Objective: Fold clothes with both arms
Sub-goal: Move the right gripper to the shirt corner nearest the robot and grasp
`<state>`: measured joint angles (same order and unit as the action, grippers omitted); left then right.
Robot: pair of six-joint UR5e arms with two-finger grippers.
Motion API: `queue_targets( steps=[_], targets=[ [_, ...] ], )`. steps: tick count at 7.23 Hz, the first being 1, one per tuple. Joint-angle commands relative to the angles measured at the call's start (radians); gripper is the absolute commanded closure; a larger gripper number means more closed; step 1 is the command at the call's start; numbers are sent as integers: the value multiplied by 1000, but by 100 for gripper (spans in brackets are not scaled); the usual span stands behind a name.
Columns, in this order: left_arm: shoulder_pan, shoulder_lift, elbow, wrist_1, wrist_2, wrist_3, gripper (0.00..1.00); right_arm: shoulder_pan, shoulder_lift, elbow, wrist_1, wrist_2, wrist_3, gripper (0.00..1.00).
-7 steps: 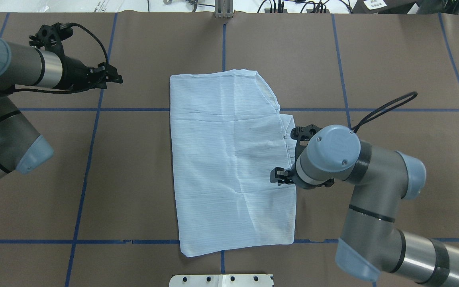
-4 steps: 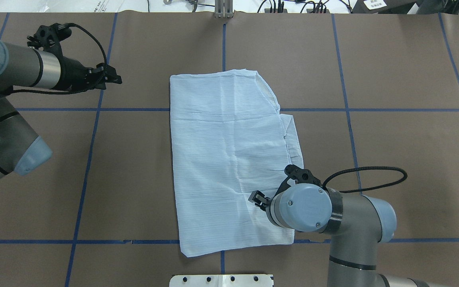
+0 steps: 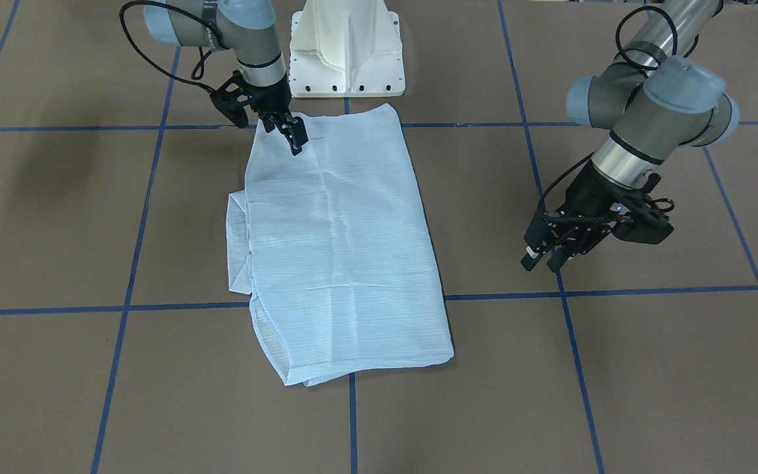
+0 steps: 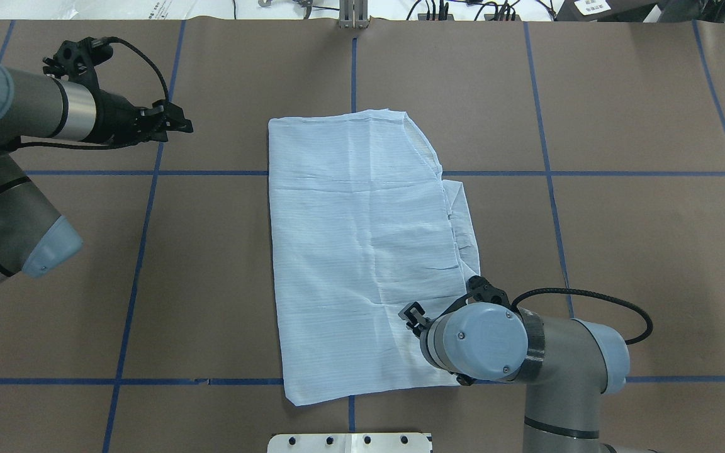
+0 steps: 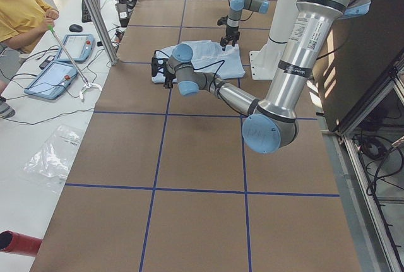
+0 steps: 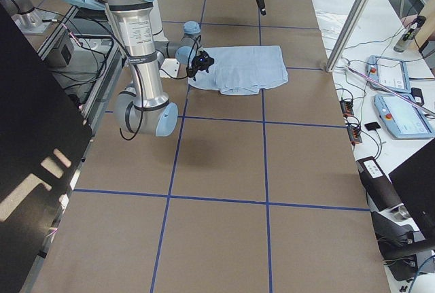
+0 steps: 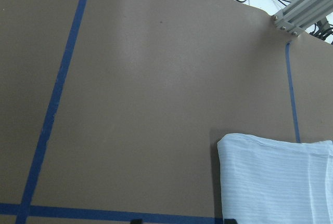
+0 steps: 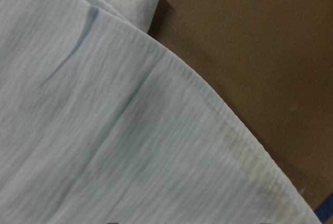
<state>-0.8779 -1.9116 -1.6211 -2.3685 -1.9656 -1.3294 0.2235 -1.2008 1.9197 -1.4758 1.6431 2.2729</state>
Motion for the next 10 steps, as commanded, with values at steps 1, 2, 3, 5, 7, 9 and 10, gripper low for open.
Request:
queue_targets(
  steps=[1, 2, 3, 5, 7, 9, 10],
  targets=[
    [2, 0, 0, 0, 4, -1, 39, -3, -25, 4, 0, 0, 61, 7],
    [2, -1, 0, 0, 4, -1, 39, -12, -39, 25, 0, 0, 65, 7],
    [2, -1, 0, 0, 4, -1, 39, -22, -58, 50, 0, 0, 77, 7],
    [2, -1, -6, 2, 5, -1, 39, -52, -63, 51, 0, -8, 111, 6],
    [2, -1, -6, 2, 5, -1, 39, -61, -63, 51, 0, -9, 120, 3],
    [2, -1, -8, 5, 5, -1, 39, -61, -62, 45, 0, -8, 123, 16],
    [2, -1, -19, 18, 5, -1, 39, -61, -59, 44, 0, -6, 123, 24]
  ],
)
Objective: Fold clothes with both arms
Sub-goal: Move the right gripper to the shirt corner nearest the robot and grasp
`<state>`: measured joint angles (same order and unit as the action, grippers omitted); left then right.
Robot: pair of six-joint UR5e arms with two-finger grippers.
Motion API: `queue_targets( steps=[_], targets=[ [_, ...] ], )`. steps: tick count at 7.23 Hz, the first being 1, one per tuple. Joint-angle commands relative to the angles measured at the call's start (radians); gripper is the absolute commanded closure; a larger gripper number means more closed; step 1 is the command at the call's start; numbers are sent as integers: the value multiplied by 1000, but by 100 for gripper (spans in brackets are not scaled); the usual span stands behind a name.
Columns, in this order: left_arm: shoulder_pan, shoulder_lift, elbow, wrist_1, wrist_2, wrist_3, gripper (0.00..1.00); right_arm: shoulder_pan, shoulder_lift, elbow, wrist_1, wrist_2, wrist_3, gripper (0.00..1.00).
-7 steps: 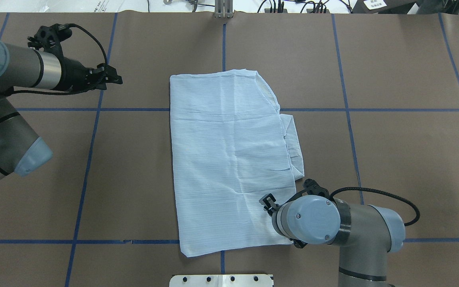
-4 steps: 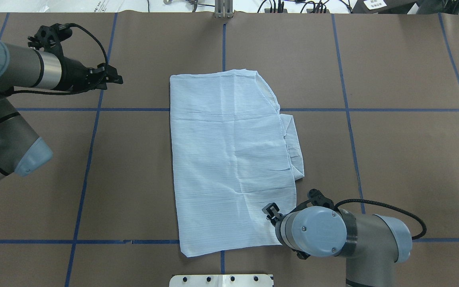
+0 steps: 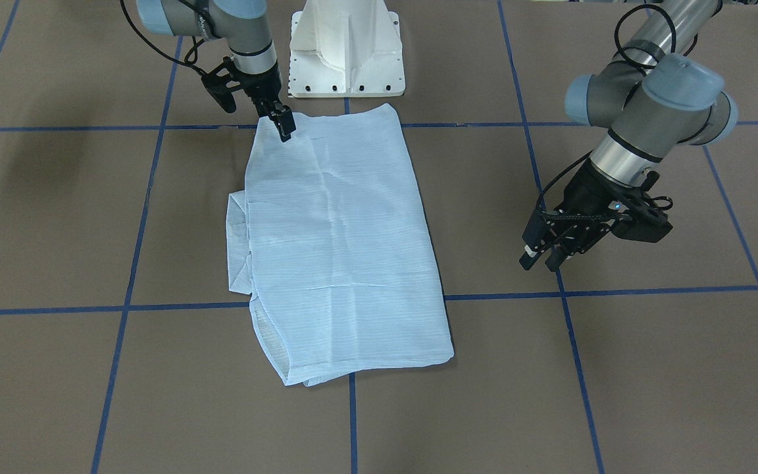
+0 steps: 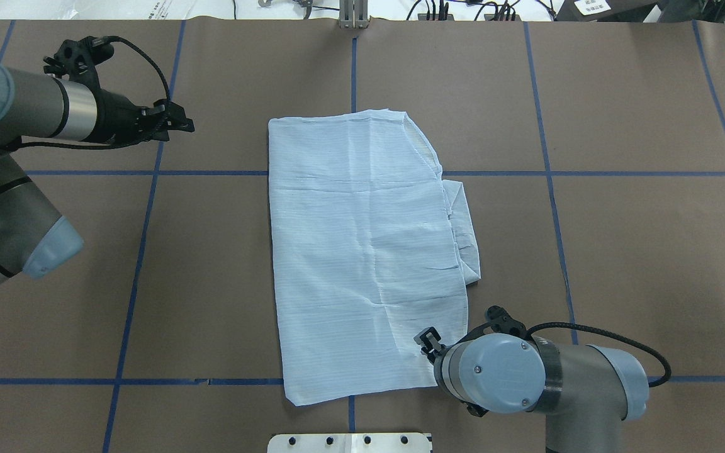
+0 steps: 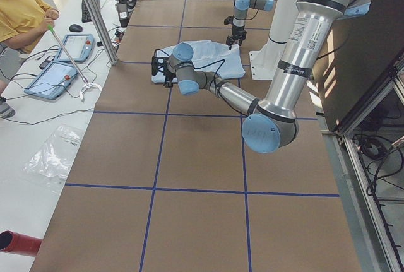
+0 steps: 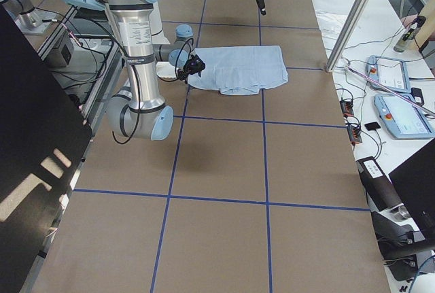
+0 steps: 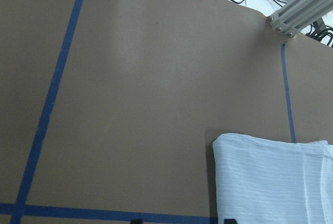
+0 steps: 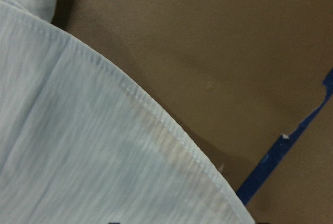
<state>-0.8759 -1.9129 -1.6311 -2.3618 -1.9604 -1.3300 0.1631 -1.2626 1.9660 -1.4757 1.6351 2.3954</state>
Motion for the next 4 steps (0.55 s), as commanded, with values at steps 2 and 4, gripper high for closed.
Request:
queue_targets(
  steps=[2, 4],
  targets=[
    [0, 0, -50, 76, 2, 0, 39, -2, 2, -12, 0, 2, -4, 50],
    [-2, -2, -53, 81, 3, 0, 39, 3, 12, -7, 0, 3, -1, 100]
  ],
)
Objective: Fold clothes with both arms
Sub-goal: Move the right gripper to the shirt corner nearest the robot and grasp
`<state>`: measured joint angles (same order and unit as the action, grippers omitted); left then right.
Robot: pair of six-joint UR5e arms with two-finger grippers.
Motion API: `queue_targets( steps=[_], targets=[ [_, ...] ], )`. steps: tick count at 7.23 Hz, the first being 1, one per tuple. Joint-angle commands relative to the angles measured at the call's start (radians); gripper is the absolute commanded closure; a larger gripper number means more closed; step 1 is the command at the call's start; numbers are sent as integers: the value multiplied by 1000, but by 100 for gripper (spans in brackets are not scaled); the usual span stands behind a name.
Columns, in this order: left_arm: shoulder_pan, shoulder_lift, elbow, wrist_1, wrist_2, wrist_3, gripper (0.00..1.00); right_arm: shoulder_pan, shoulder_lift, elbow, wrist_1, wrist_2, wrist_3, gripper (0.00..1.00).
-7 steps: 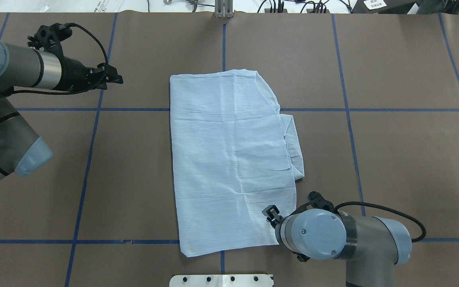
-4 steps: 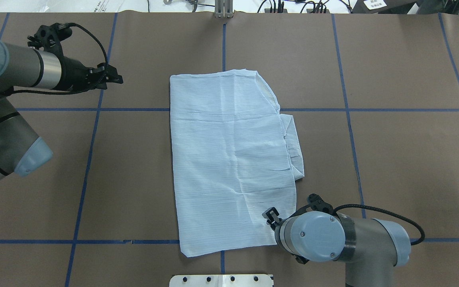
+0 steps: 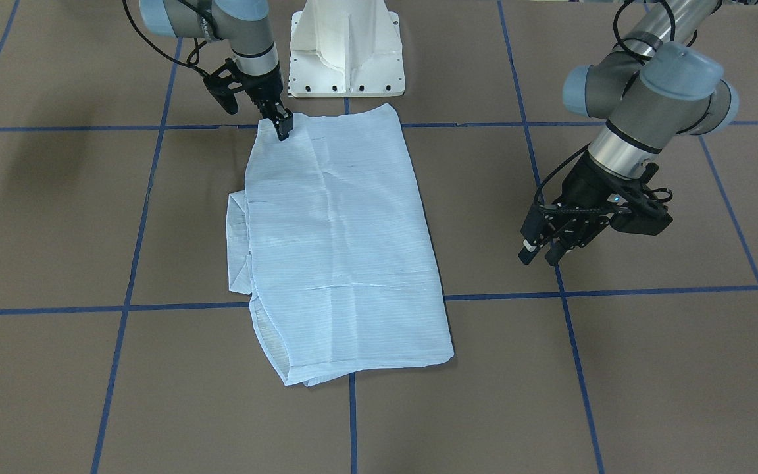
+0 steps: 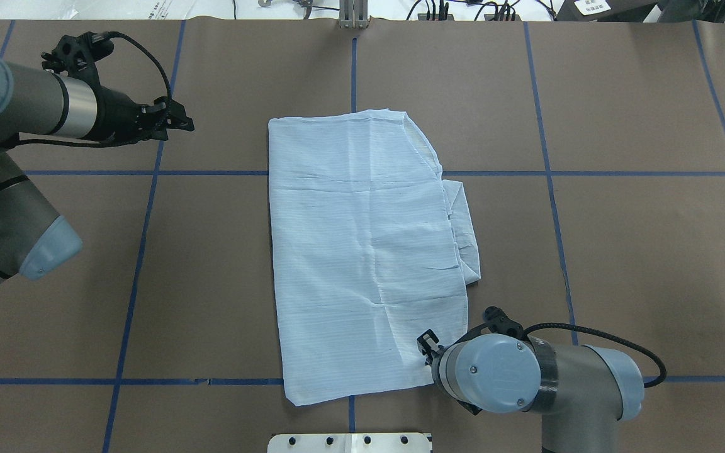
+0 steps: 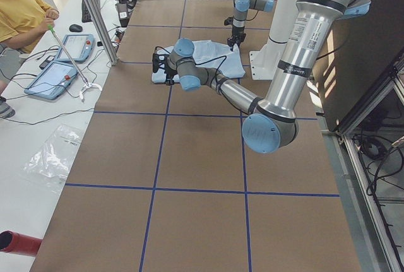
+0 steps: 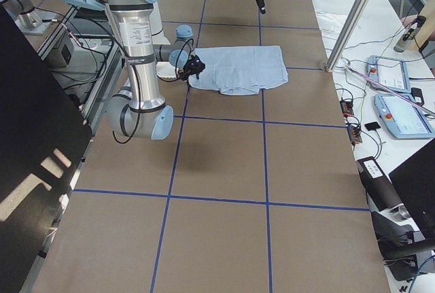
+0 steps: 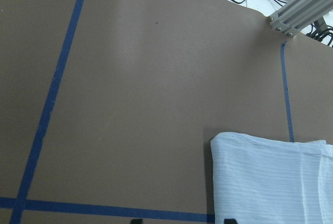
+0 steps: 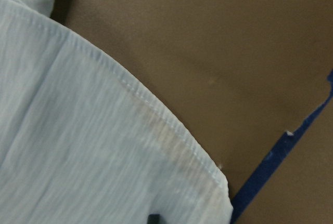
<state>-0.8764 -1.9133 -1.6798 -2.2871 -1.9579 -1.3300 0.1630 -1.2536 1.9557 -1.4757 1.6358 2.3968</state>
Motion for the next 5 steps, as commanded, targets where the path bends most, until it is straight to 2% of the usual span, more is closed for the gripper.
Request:
queue_targets(
  steps=[1, 3, 5],
  targets=[
    [-1, -1, -6, 6, 1, 0, 39, 7, 3, 3, 0, 1, -1, 100],
    [2, -7, -11, 18, 1, -3, 39, 16, -1, 38, 11, 9, 4, 100],
    [64, -4, -61, 25, -31, -229, 39, 16, -3, 55, 11, 9, 7, 100]
  ],
)
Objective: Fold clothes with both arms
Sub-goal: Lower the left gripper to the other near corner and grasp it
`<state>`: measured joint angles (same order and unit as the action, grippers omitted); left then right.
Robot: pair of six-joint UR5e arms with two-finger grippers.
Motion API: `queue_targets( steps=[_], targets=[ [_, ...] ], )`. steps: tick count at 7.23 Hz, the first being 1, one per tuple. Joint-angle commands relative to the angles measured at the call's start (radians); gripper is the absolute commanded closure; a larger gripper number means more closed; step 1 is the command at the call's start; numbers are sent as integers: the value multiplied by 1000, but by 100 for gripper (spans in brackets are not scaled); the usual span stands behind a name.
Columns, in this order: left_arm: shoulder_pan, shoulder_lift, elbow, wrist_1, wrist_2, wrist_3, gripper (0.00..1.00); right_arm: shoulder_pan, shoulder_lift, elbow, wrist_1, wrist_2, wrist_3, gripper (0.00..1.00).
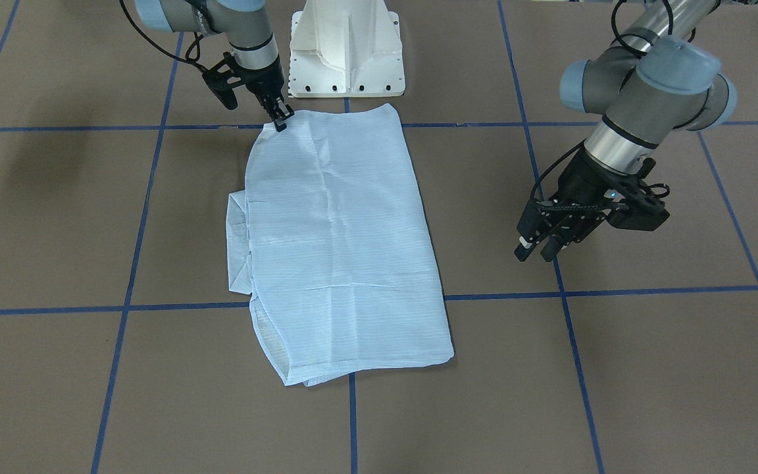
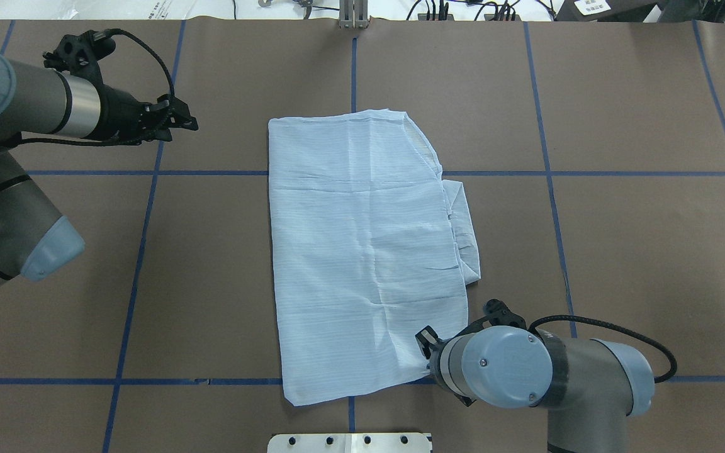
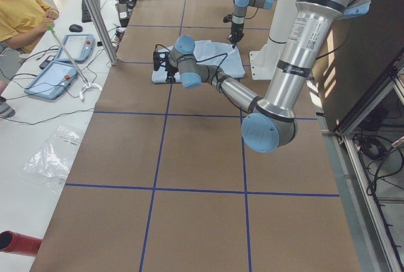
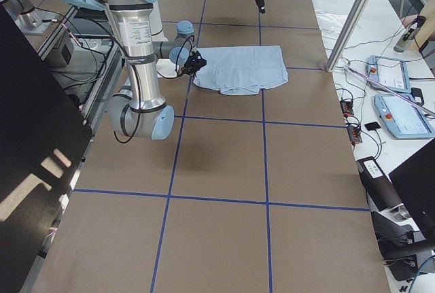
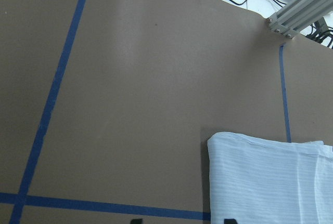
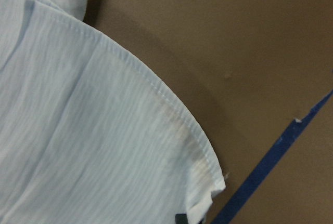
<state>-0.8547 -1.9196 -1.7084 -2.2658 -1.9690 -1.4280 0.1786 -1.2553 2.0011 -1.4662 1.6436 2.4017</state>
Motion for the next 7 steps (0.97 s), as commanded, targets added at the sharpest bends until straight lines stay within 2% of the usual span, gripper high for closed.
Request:
queue_targets(
  steps=[1, 3, 4, 6, 7],
  targets=[
    [105, 31, -92, 20, -25, -282, 39, 1, -3, 8, 1, -2, 4, 100],
    [277, 120, -219, 23, 13, -527, 39, -1, -6, 5, 0, -4, 4, 100],
    [374, 157, -259, 23, 83, -637, 39, -1, -4, 5, -2, -2, 4, 100],
    [582, 169, -248, 31, 249, -756, 39, -1, -4, 7, -2, -1, 2, 100],
    [639, 157, -244, 48, 268, -770, 39, -1, -3, 8, -2, -1, 2, 100]
  ],
)
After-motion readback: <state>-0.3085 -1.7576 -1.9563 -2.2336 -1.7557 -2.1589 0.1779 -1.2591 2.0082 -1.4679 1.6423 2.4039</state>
